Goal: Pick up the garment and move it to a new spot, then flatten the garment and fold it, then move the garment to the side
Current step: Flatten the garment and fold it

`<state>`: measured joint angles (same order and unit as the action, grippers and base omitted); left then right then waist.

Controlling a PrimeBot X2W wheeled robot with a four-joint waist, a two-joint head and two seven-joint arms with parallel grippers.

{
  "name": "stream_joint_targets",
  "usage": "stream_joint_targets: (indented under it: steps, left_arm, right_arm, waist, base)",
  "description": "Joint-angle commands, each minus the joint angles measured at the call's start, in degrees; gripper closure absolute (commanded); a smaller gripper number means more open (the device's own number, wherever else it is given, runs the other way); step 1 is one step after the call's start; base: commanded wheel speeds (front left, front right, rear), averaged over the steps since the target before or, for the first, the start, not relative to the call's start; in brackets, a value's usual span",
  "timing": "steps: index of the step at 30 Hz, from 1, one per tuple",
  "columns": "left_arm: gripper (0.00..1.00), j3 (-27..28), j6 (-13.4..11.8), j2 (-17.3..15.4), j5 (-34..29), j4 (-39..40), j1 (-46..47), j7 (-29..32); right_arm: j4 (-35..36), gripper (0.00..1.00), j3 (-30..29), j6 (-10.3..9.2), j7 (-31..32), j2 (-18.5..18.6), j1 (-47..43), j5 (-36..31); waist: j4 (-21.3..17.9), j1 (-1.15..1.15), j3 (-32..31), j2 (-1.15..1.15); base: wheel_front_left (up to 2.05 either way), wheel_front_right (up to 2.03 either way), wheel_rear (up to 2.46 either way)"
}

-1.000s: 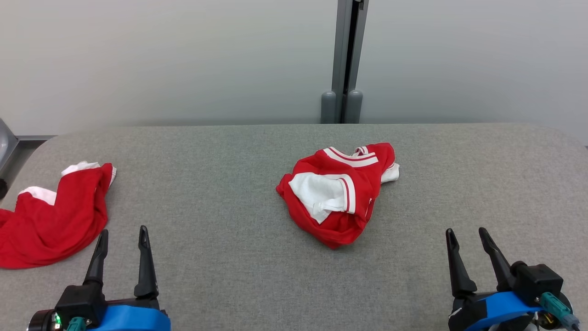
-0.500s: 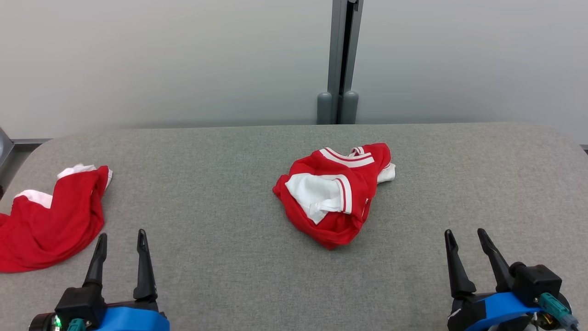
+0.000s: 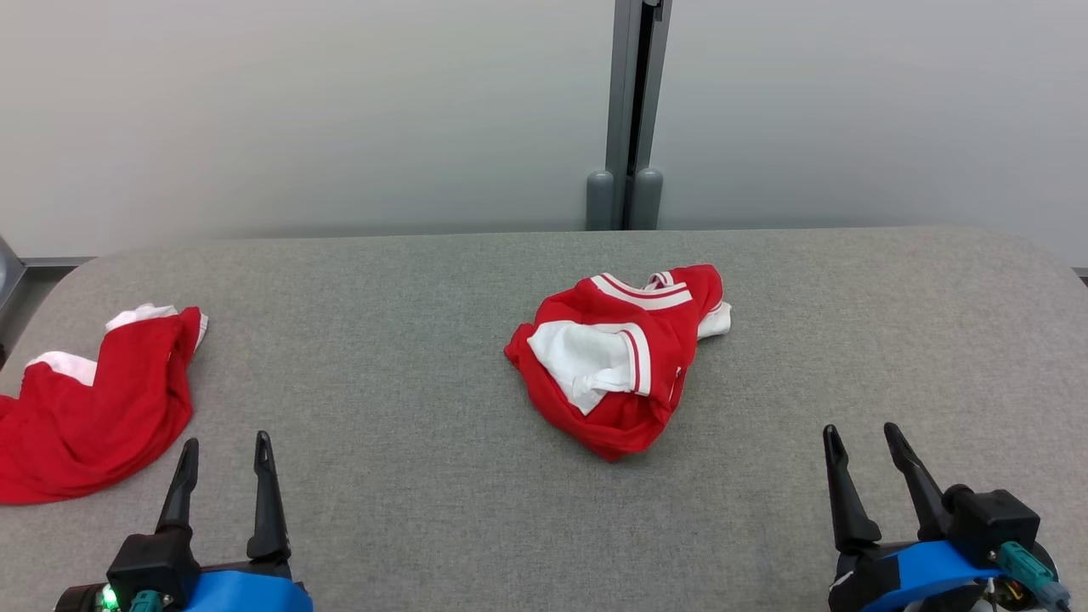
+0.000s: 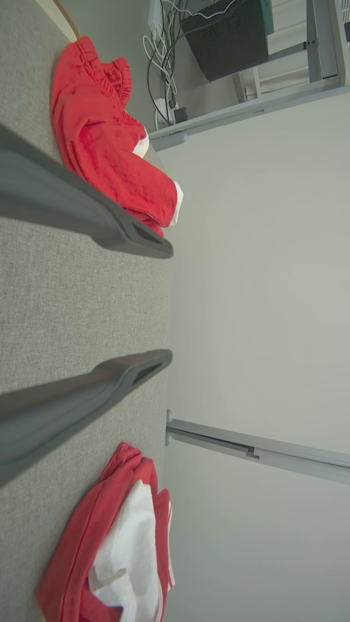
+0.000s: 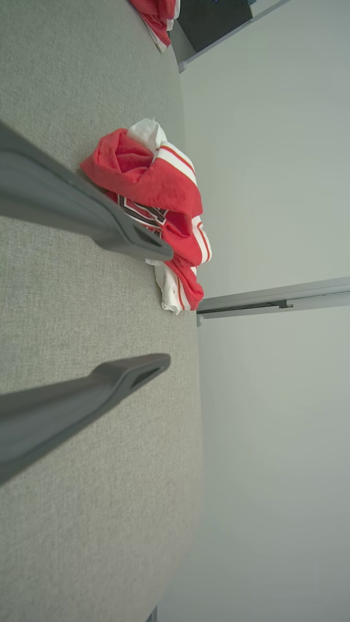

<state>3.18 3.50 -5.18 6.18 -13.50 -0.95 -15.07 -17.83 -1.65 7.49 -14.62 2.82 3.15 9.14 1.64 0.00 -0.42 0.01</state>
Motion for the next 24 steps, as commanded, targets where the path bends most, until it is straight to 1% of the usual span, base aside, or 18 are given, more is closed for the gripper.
stream_joint_targets:
  steps: [1,16,20,24]
  left_arm:
    - [0.0,0.4,-0.2,0.1,-0.2,-0.2,0.8,-0.2]
    - [0.0,1.2,0.0,0.3,-0.6,-0.6,1.5,-0.2]
    - [0.0,1.2,0.1,0.5,-0.8,-0.7,1.8,-0.2]
    - [0.0,0.8,0.1,0.7,-0.9,-0.4,3.0,-0.2]
  right_arm:
    - [0.0,0.0,-0.1,0.02,0.1,0.1,-0.8,-0.1]
    - [-0.5,0.0,0.6,0.02,0.2,0.1,0.1,0.5]
    - [-0.5,0.0,2.3,0.02,0.7,0.1,3.5,-0.7]
    - [-0.8,0.0,5.0,0.01,2.6,0.2,9.2,-2.2]
  waist:
    - [0.0,0.0,0.0,-0.01]
    - [-0.1,0.0,0.3,-0.01]
    - [0.4,0.0,1.0,-0.01]
    - [1.2,0.0,2.2,-0.01]
  base:
    - [0.0,0.0,0.0]
    - [0.0,0.0,0.0]
    - [0.0,0.0,0.0]
    - [0.0,0.0,0.0]
